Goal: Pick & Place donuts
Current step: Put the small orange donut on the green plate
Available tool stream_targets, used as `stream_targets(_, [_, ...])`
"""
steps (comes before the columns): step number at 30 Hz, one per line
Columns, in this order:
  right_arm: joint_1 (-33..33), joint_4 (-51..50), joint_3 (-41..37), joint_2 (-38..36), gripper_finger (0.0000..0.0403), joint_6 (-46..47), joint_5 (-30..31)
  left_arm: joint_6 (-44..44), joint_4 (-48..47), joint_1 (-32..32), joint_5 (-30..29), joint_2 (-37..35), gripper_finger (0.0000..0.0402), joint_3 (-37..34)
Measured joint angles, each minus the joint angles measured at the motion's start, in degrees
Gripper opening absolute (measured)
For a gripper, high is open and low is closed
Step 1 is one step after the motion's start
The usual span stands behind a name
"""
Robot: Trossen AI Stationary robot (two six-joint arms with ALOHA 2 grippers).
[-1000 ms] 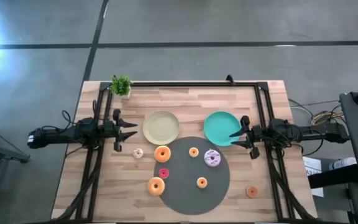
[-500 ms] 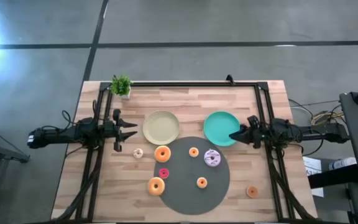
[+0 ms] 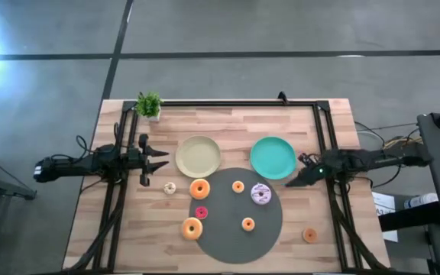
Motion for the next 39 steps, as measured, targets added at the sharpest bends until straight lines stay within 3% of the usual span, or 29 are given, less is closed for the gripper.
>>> stream_targets(3, [5.5,-15.7,9.5,8.2,0.0132,-1.9,0.2,0.0,0.0,0.0,0.0,0.0,0.0117,0.0])
stream_targets(7, [13.6,-26.2,20.4,20.9,0.0132,-0.6,0.9,0.0,0.0,0.0,0.0,0.0,0.0117,0.0])
stream_targets(14, [30.9,-27.8,31.3,45.2,0.0148,3.1,1.3,0.0,0.0,0.0,0.0,0.0,0.0117,0.0])
stream_targets(23, [47.0,-39.2,53.8,71.7,0.0153,13.0,9.0,0.0,-0.1,0.0,0.0,0.0,0.0117,0.0])
stream_targets(30, [50.1,-41.6,61.9,81.1,0.0158,16.5,8.6,0.0,-0.1,0.0,0.0,0.0,0.0117,0.0])
stream_targets(39, [50.4,-41.6,62.4,84.0,0.0215,6.3,12.7,0.0,-0.5,0.0,0.0,0.0,0.0117,0.0])
